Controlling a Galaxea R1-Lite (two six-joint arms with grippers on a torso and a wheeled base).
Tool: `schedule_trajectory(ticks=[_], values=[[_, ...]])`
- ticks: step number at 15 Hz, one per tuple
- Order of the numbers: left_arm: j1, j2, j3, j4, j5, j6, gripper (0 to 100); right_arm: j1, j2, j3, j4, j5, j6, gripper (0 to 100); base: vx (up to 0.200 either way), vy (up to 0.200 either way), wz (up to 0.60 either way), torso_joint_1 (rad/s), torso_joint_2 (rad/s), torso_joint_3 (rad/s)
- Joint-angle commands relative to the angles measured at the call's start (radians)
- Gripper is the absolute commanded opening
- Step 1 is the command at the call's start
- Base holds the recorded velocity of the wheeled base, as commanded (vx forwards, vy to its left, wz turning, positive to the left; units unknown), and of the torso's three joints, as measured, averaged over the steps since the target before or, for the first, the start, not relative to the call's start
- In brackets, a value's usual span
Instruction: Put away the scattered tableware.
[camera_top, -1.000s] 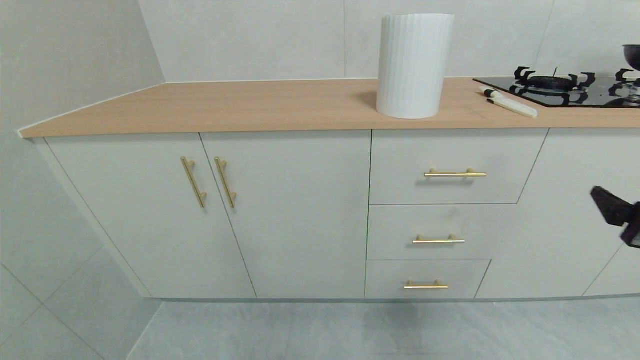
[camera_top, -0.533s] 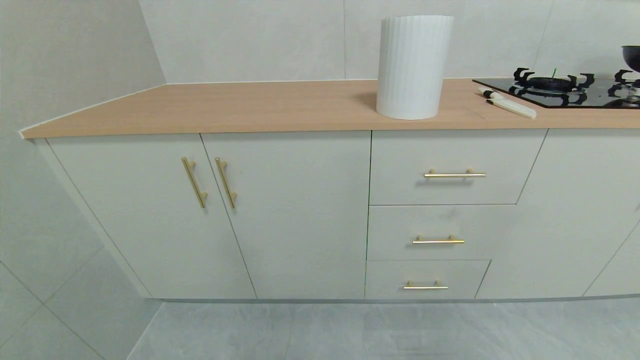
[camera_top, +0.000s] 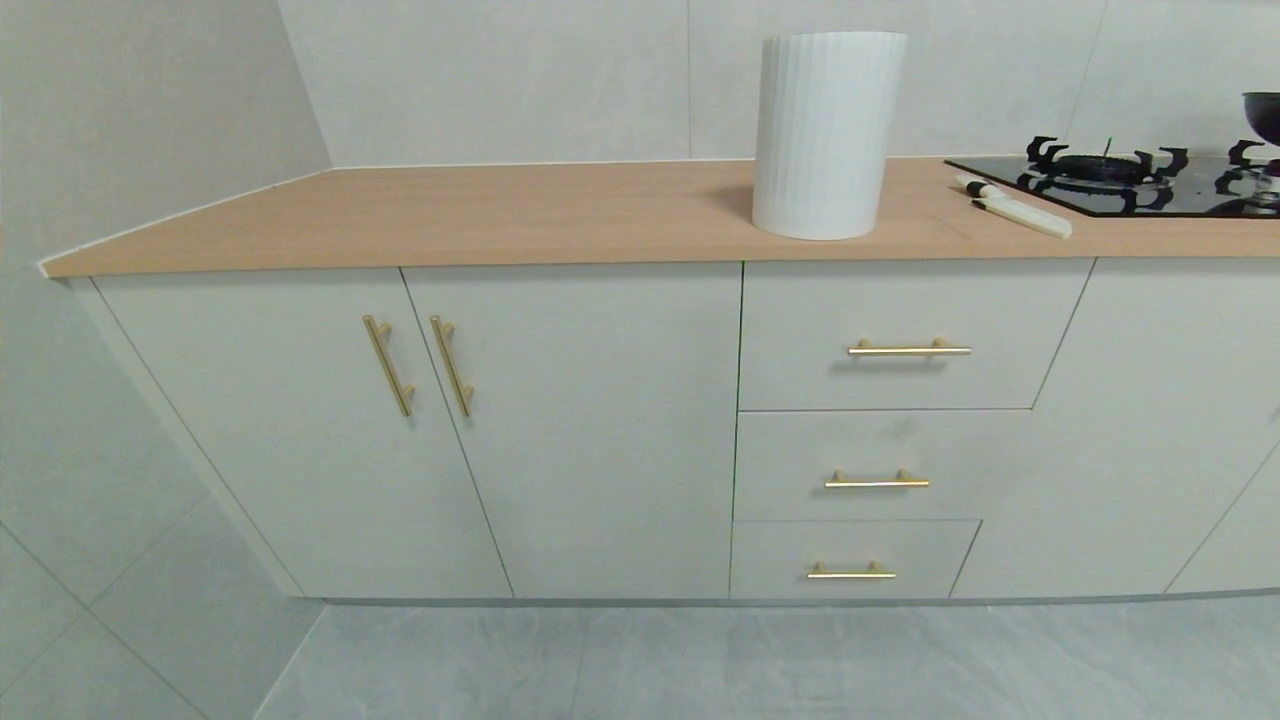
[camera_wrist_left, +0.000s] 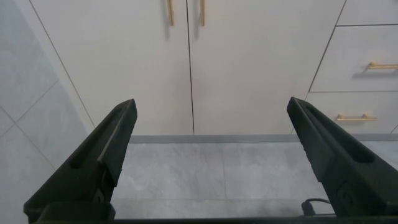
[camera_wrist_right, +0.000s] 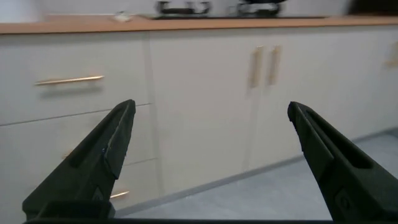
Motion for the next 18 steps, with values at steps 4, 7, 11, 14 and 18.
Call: schedule_trajectory(ticks=[4, 7, 11, 14, 18], values=[[0.0, 0.0, 0.0, -0.001, 0.0, 0.0, 100, -0.002, -0.02, 0.281, -0.124, 0.248, 0.045, 100, 0.0, 0.0, 0.0, 0.0, 0.0, 0.0], [0.0, 0.0, 0.0, -0.001, 0.0, 0.0, 100, -0.002, -0.02, 0.283, -0.067, 0.297, 0.111, 100, 0.0, 0.0, 0.0, 0.0, 0.0, 0.0], [0.0, 0.0, 0.0, 0.001, 0.0, 0.0, 100, -0.002, -0.018, 0.281, -0.022, 0.351, 0.107, 100, 0.0, 0.0, 0.0, 0.0, 0.0, 0.0], [0.0, 0.0, 0.0, -0.001, 0.0, 0.0, 100, -0.004, -0.02, 0.283, -0.024, 0.346, 0.116, 100, 0.0, 0.0, 0.0, 0.0, 0.0, 0.0], [0.0, 0.0, 0.0, 0.001, 0.0, 0.004, 100, -0.002, -0.02, 0.283, -0.024, 0.348, 0.117, 100, 0.0, 0.0, 0.0, 0.0, 0.0, 0.0]])
